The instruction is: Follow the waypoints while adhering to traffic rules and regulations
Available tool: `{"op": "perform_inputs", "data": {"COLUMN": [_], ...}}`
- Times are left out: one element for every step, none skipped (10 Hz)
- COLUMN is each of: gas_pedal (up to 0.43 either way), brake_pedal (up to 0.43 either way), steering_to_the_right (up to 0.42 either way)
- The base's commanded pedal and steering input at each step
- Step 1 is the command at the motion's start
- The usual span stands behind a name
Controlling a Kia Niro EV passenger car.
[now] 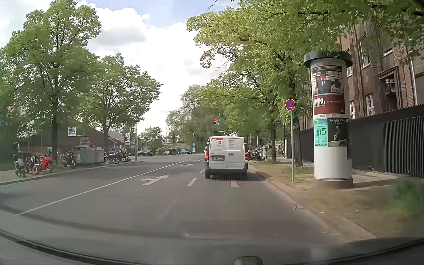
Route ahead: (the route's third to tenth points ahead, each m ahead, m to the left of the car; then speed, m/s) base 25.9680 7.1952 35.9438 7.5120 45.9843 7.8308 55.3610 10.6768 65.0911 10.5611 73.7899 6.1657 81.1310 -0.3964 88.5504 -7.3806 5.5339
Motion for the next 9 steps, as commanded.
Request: {"op": "perform_inputs", "data": {"gas_pedal": [0.039, 0.067, 0.067, 0.067, 0.067, 0.067, 0.059, 0.059, 0.067], "brake_pedal": [0.018, 0.018, 0.018, 0.018, 0.018, 0.018, 0.018, 0.018, 0.018], "steering_to_the_right": [-0.001, 0.000, -0.001, 0.000, -0.001, 0.000, 0.000, 0.000, -0.001]}}
